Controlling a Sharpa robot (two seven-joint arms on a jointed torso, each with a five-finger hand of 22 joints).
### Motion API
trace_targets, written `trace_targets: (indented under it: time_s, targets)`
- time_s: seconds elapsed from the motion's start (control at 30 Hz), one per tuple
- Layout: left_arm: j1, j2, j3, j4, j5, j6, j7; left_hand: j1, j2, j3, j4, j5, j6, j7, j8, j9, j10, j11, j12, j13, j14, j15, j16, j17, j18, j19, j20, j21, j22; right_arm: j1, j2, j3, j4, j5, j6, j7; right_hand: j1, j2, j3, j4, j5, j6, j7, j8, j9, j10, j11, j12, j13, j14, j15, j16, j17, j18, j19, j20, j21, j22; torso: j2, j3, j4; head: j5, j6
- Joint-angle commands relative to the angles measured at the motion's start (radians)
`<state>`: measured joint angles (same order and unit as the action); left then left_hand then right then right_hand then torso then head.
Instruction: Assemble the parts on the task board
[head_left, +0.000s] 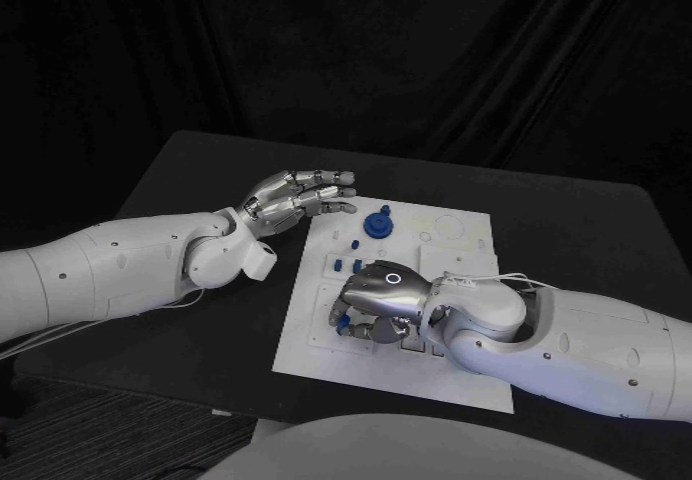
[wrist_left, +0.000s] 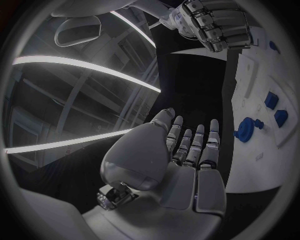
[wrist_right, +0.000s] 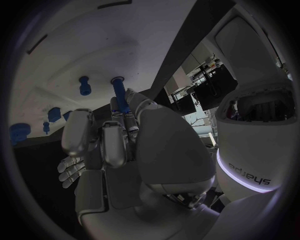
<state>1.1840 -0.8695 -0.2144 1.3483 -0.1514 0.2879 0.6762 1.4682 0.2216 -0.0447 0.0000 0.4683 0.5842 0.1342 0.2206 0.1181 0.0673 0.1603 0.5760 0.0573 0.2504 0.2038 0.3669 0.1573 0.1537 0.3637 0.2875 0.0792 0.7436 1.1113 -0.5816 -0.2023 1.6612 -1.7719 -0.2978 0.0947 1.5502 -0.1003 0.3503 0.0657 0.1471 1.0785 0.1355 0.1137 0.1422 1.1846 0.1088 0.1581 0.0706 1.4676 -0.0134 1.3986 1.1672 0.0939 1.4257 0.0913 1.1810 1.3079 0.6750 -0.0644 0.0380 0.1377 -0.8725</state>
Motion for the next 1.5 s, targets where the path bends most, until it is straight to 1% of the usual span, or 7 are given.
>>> trace_targets:
  time_s: [0.03,1.13,1.2,1.33,1.4,1.47,1.5]
  targets:
    - [-0.001,0.002,0.001,0.001,0.008,0.014,0.010,-0.005,0.002,0.004,0.001,0.005,-0.002,0.006,0.002,-0.001,0.001,0.004,-0.001,0.000,-0.004,0.003,0.003,-0.001,-0.013,0.006,0.002,0.005,-0.001,-0.008,-0.003,-0.005,-0.009,-0.014,0.025,-0.017,0.011,-0.001,0.003,-0.007,0.006,-0.010,-0.002,-0.007,-0.002,0.054,-0.045,-0.006,0.000,0.001,0.001,-0.004,-0.001,-0.015,-0.006,-0.001,-0.004,0.159,0.000,-0.0003,-0.0001,0.001,0.000]
    - [-0.004,0.003,0.001,-0.001,0.008,0.015,0.005,-0.006,0.003,0.012,-0.003,0.005,-0.003,0.006,0.002,-0.002,0.000,0.005,-0.002,0.000,-0.004,0.003,0.004,-0.001,-0.013,0.005,0.002,0.005,-0.002,-0.009,-0.010,-0.005,0.002,-0.087,0.017,-0.020,-0.016,-0.017,0.008,-0.008,0.010,-0.024,0.005,-0.029,-0.006,0.047,-0.038,-0.023,0.003,-0.005,0.007,-0.010,-0.010,-0.013,-0.015,0.004,-0.014,0.156,0.001,-0.0004,0.0011,0.005,0.000]
    - [-0.004,0.004,0.001,-0.001,0.008,0.015,0.004,-0.006,0.003,0.012,-0.003,0.005,-0.003,0.006,0.002,-0.002,0.000,0.005,-0.002,0.000,-0.004,0.003,0.004,-0.001,-0.013,0.005,0.002,0.005,-0.002,-0.009,-0.010,-0.005,0.000,-0.083,0.017,-0.015,-0.058,-0.035,0.001,0.019,-0.002,-0.087,0.022,-0.055,-0.022,-0.016,-0.019,-0.060,-0.007,-0.010,0.025,-0.015,-0.020,-0.013,-0.021,0.014,-0.025,0.152,0.001,-0.0006,0.0017,0.004,0.000]
    - [-0.004,0.004,0.001,-0.001,0.008,0.016,0.003,-0.007,0.003,0.014,-0.004,0.005,-0.003,0.007,0.002,-0.002,-0.001,0.005,-0.004,0.000,-0.005,0.003,0.004,-0.002,-0.013,0.005,0.002,0.005,-0.003,-0.009,-0.010,-0.005,-0.004,-0.067,0.007,0.000,-0.094,-0.054,-0.013,0.041,-0.018,-0.188,0.025,-0.051,-0.049,-0.090,0.001,-0.091,-0.006,-0.015,0.040,-0.016,-0.025,-0.010,-0.028,0.032,-0.038,0.149,0.001,-0.0004,0.0022,0.002,0.000]
    - [-0.004,0.004,0.001,-0.002,0.008,0.016,0.003,-0.007,0.003,0.014,-0.004,0.005,-0.003,0.007,0.002,-0.002,-0.001,0.005,-0.004,0.000,-0.005,0.003,0.004,-0.002,-0.013,0.005,0.002,0.005,-0.003,-0.009,-0.010,-0.005,-0.005,-0.063,-0.001,0.007,-0.105,-0.057,-0.030,0.045,-0.030,-0.244,0.000,-0.050,-0.063,-0.134,0.009,-0.094,-0.007,-0.017,0.049,-0.017,-0.027,-0.009,-0.031,0.038,-0.044,0.147,0.001,-0.0001,0.0019,0.003,0.000]
    - [-0.004,0.004,0.001,-0.002,0.008,0.015,0.002,-0.007,0.003,0.014,-0.004,0.005,-0.003,0.007,0.002,-0.002,-0.001,0.005,-0.004,0.000,-0.005,0.003,0.004,-0.002,-0.013,0.005,0.002,0.005,-0.003,-0.009,-0.012,-0.005,-0.006,-0.057,-0.011,0.014,-0.116,-0.054,-0.072,0.051,-0.053,-0.349,-0.011,-0.052,-0.080,-0.190,0.022,-0.090,-0.005,-0.022,0.059,-0.016,-0.030,-0.007,-0.034,0.050,-0.050,0.146,0.001,0.0001,0.0016,0.002,0.000]
    - [-0.004,0.004,0.001,-0.002,0.008,0.015,0.002,-0.007,0.003,0.014,-0.004,0.005,-0.003,0.007,0.002,-0.002,-0.001,0.005,-0.004,0.000,-0.005,0.003,0.004,-0.002,-0.013,0.005,0.002,0.005,-0.003,-0.009,-0.012,-0.005,-0.006,-0.053,-0.014,0.015,-0.127,-0.056,-0.108,0.063,-0.068,-0.428,-0.028,-0.058,-0.086,-0.240,0.032,-0.092,-0.007,-0.025,0.066,-0.016,-0.033,-0.006,-0.037,0.058,-0.055,0.145,0.001,0.0002,0.0011,0.002,0.000]
